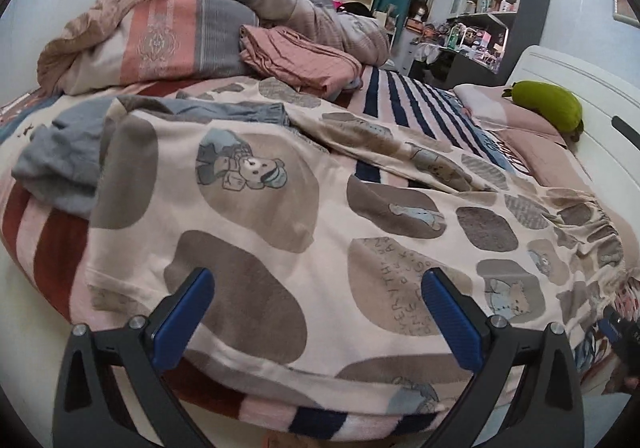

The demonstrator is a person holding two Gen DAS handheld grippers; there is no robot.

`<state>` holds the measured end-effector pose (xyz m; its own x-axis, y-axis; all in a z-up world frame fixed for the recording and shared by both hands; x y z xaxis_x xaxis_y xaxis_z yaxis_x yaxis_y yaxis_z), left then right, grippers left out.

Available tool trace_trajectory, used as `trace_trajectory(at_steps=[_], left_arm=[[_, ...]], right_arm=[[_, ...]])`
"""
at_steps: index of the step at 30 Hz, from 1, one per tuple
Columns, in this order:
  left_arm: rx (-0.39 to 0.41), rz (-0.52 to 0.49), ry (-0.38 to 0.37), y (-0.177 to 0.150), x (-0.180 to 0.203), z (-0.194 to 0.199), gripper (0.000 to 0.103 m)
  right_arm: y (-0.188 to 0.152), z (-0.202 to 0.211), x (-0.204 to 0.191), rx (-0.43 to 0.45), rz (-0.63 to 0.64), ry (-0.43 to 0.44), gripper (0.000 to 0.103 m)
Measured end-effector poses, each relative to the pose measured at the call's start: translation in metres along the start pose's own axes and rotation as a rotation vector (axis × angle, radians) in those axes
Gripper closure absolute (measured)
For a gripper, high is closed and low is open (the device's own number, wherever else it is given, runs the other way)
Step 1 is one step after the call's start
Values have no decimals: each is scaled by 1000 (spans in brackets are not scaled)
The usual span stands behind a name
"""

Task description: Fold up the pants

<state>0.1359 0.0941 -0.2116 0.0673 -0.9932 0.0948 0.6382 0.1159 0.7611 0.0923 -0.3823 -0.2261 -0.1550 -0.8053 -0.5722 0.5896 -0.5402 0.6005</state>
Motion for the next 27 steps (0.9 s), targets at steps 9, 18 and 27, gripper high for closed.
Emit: trace_trajectory(at_steps=[9,18,27], left_arm=[[25,42,7,12,-6,-8,1],[-58,195,15,-37,-62,15,1],[-51,259,-66,-44,-62,3,16]], right_arm=[[22,-20,17,28,-73,19,53],[27,-28,20,39,-49,-42,85],[24,-31,10,20,-3,-74,85]])
Point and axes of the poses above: each gripper's, at about its wrist camera, not at the fingertips, and z roughly against the way its jaws point, x to its right, y to its top, the point moved 10 cm from there along -z, roughly the way its jaws point, and after that the axes turned 10 degrees about -z, right-handed, at the moved point
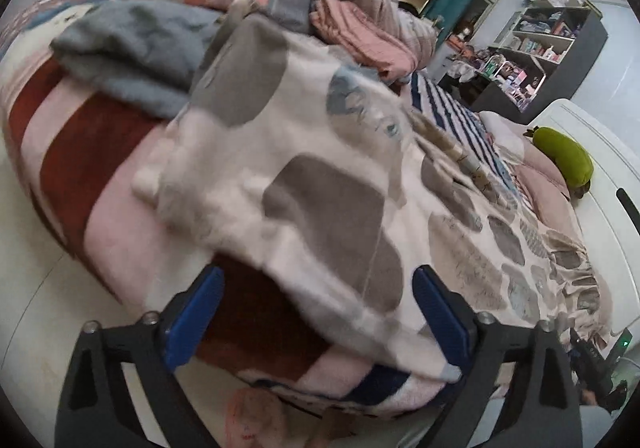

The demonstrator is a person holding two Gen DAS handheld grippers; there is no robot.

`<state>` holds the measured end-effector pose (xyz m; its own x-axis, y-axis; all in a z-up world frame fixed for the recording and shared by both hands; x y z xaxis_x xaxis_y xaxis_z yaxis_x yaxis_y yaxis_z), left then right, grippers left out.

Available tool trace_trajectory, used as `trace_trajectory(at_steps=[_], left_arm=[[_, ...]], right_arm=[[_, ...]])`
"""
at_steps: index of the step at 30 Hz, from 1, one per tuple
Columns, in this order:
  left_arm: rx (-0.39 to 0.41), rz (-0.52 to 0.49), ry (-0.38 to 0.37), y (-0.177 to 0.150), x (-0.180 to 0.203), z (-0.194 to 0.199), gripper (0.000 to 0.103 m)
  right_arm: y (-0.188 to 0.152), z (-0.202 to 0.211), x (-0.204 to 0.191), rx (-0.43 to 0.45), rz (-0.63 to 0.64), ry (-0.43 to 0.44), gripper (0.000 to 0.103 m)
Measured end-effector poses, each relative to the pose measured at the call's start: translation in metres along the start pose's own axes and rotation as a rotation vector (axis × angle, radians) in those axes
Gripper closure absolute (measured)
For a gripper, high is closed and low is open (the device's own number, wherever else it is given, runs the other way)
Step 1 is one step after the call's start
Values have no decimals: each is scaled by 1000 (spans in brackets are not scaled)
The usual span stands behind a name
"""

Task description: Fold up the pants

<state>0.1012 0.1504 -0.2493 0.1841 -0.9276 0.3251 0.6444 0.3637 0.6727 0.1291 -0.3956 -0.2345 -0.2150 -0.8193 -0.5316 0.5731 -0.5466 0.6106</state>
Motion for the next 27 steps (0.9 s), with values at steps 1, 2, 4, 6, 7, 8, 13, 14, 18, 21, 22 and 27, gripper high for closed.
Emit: trace_trajectory(at_steps=[1,2,4,6,7,8,13,14,18,21,22,27], left_arm=[[7,-1,-3,4,2,-2,18],[12,-3,-7,7,4,-4,21],[20,-13,-7,15,6,-8,31],[22,-18,-8,19,8,-11,53],[21,-21,-19,20,10,-13,60],[16,-19,-37,21,12,-15,76],[16,-56,-78,28,27,-14,99],[28,-65,-84,32,30,-10,99],[76,-101,-98,52,38,5,99],[120,-125,-107,70,45,18,100],[137,-139,-103,78,48,23,100],[192,-184,-109,109,59,39,100]], right_arm=[[0,-1,-1,-2,1,-1,85],[-1,-1,-3,-1,2,-2,85],[0,-2,-5,2,-2,0,85],[3,-3,-8,9,-6,5,90],[4,-3,-9,13,-5,6,92],[5,-3,-10,18,-3,6,93],[15,3,-17,44,1,33,97],[19,6,-19,51,2,41,97],[35,19,-25,88,26,50,98],[48,28,-31,104,39,73,98],[52,31,-33,107,42,80,99],[76,37,-48,118,77,112,99]])
Point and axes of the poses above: each gripper's, at about its wrist camera, not at the fingertips, and z roughly against the way its jaws point, x to its right, y to its top, the point moved 10 cm from there along -z, roughly the way its jaws point, and after that the axes turned 10 degrees about -z, right-handed, at the moved point
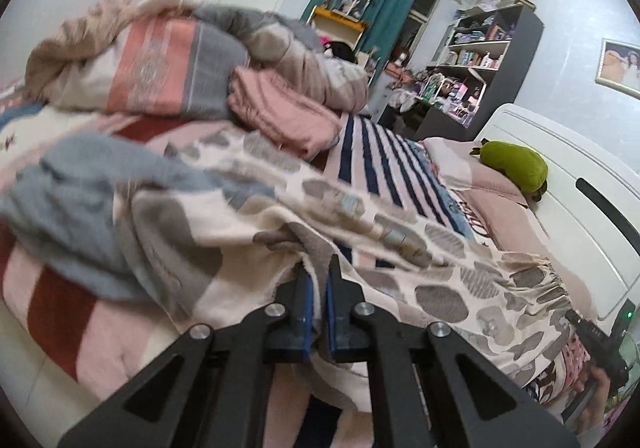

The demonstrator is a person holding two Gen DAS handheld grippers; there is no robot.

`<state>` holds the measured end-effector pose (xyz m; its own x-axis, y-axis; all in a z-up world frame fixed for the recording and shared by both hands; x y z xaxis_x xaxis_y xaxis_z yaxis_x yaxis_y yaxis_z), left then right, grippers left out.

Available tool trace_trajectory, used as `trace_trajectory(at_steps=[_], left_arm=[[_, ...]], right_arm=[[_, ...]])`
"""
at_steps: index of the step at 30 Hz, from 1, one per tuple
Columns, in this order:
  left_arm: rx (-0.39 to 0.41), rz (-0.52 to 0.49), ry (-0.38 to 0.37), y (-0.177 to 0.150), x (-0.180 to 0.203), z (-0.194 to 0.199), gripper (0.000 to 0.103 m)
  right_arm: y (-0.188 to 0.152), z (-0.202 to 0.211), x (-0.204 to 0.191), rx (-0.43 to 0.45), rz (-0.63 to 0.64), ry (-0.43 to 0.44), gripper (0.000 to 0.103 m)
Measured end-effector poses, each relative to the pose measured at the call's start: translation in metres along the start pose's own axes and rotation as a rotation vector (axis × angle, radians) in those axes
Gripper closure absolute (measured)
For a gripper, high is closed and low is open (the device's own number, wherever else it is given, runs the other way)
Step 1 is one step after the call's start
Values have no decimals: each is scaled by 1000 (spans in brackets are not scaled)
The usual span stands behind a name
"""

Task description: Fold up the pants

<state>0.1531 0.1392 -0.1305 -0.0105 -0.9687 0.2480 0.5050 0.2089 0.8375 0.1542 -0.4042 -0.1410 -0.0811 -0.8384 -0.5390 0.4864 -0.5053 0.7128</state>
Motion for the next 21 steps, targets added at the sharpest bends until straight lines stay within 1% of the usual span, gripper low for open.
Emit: trace_trajectory(at_steps=[3,5,9,17,21], left_arm=[[23,-41,2,19,7,0,100],[32,-72,14,31,9,-4,100],[25,-93,19,51,8,-21,100],[-9,-162,52,86,4,-76,100],[-18,-218,79,106,6,-107,100]], right_arm=[[17,-1,-6,12,9,25,99],[27,-2,-10,26,29,23,99],[47,-14,-15,37,78,10,99],[78,-62,-18,12,127,-7,99],[96,-92,-24,1,175,-25,99]])
Point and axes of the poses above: each gripper's, at about its wrist camera, not at the fingertips, and z roughly against the way its jaws point, x to its right, y to its top, the point moved 10 cm from there along -z, roughly the way its jaws point, and after that the axes turned 10 degrees about -z, right-handed, at the moved point
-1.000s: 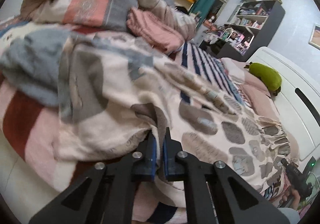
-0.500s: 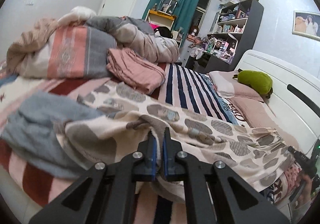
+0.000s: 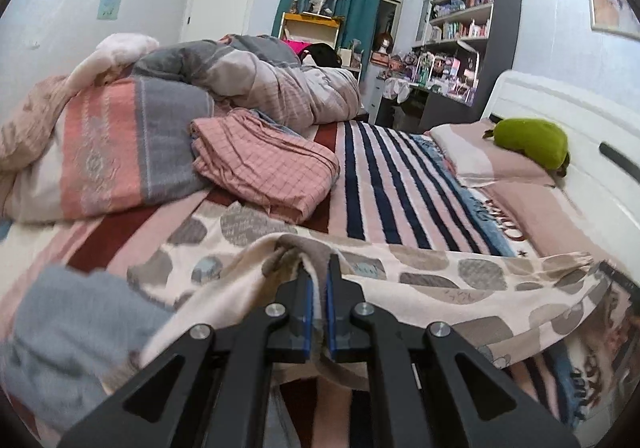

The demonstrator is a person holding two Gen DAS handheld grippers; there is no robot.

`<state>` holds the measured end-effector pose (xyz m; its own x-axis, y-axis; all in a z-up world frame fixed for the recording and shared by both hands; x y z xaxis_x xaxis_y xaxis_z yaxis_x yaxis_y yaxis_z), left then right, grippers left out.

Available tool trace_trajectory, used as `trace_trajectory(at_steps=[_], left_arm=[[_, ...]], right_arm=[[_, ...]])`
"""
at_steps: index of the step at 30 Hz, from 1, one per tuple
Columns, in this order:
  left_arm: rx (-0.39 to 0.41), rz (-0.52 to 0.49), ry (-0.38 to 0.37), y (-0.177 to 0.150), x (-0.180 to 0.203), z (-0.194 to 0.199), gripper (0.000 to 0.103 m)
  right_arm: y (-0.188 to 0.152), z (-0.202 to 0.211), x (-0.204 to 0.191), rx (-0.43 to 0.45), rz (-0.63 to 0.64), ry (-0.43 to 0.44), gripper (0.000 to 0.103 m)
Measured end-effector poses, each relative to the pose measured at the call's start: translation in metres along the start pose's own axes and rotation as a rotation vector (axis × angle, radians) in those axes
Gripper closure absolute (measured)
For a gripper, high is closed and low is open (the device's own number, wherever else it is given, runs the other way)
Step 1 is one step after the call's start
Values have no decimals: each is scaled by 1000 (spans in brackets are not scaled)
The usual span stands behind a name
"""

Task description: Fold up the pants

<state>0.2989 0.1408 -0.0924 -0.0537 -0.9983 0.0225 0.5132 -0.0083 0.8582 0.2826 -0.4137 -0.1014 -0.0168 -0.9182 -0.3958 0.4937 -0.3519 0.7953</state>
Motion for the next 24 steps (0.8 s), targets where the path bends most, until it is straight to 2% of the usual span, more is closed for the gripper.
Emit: trace_trajectory(at_steps=[5,17,21,23,24], left_arm=[[-43,-33,9,13,2,-43,100],[-124,-68,47,24,-9,-121,99],[-153,-64,57,26,-12,-140,97],[-183,-54,61,22,-15,-153,97],[-194,-55,71,20,-16,-157,92]], right_arm=[[12,-39,-5,-21,53,-27,99],[26,-100,2,-23,42,-62,99],[31,-119,-4,-31,70,-78,98],[26,-133,-5,-62,85,-92,98],[23,-138,-4,-77,81,-89,98]])
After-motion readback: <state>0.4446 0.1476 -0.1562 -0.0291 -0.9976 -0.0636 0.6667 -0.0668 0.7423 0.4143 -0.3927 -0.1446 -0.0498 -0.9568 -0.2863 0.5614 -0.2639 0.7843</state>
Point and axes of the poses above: each gripper's, at about its wrist camera, not at the fingertips, and z roughly against the way its jaws point, x to its right, y to its top, the point moved 10 cm from there along -z, roughly the way its jaws point, and after that the axes turned 10 degrees about -z, right-handed, at the moved point
